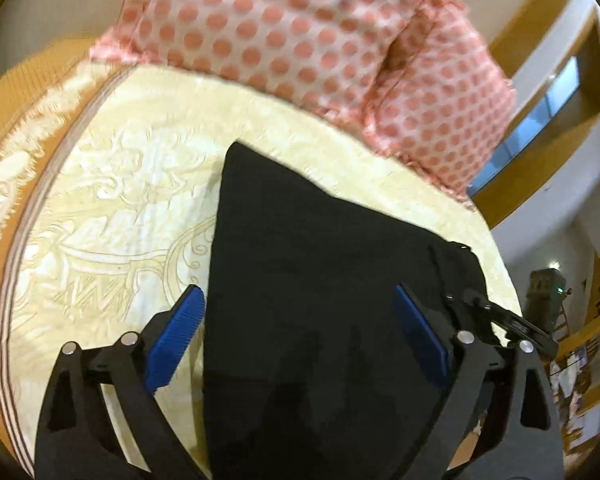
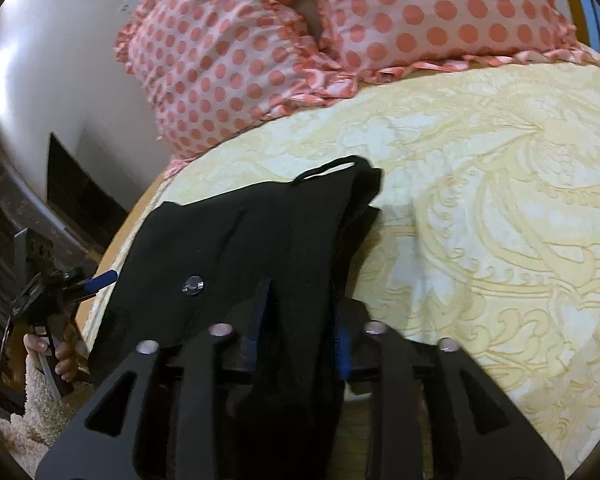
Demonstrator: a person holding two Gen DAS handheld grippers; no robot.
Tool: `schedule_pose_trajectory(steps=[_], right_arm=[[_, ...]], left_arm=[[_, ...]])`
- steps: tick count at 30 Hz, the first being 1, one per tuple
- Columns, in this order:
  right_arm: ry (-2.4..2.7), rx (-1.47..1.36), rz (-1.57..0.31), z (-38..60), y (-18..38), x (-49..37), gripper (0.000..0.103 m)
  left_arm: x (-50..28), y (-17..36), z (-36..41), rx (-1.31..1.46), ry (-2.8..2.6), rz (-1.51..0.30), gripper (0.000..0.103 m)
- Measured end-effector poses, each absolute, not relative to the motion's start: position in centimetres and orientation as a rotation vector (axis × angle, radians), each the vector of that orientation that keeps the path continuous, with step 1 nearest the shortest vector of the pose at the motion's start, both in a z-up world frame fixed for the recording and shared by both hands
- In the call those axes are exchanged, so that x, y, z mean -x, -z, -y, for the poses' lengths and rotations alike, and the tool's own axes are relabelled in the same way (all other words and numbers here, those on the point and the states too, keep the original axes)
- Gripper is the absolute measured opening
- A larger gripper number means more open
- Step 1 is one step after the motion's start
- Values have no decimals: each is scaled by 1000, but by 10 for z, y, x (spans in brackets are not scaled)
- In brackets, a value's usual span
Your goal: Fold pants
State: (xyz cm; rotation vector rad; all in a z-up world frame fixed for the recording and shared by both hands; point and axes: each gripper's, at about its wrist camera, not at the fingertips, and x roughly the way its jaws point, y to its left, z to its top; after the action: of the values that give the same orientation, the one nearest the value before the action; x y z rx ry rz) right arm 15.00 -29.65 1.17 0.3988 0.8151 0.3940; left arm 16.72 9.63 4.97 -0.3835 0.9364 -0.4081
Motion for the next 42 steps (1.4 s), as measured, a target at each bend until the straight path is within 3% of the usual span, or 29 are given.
schedule_pose_trajectory(steps=[4, 11, 14, 16, 18, 30, 38, 42], right_arm=[[-396, -388, -806, 297, -10, -150, 49], [-448, -362, -786, 290, -9, -150, 36], [-471, -376, -765, 291, -10, -148, 24], [-472, -364, -752, 289, -13, -146, 21], [-475, -354, -739, 287, -17, -144, 19], [-491, -293, -663, 283, -65, -161, 13], [-410, -288, -571, 307, -96, -238, 12], [-351, -303, -587, 321, -89, -274, 12]], left_arm=[[-188, -35, -93, 380, 421, -1008, 89], [-202, -34, -82, 321, 424, -1013, 69], [-198, -35, -86, 309, 391, -1003, 40], [-196, -37, -92, 315, 386, -989, 17], [-195, -39, -95, 321, 393, -982, 12], [-204, -84, -62, 192, 389, -856, 7], [-278, -120, -34, 177, 379, -751, 6], [-325, -110, -24, 126, 319, -777, 6]])
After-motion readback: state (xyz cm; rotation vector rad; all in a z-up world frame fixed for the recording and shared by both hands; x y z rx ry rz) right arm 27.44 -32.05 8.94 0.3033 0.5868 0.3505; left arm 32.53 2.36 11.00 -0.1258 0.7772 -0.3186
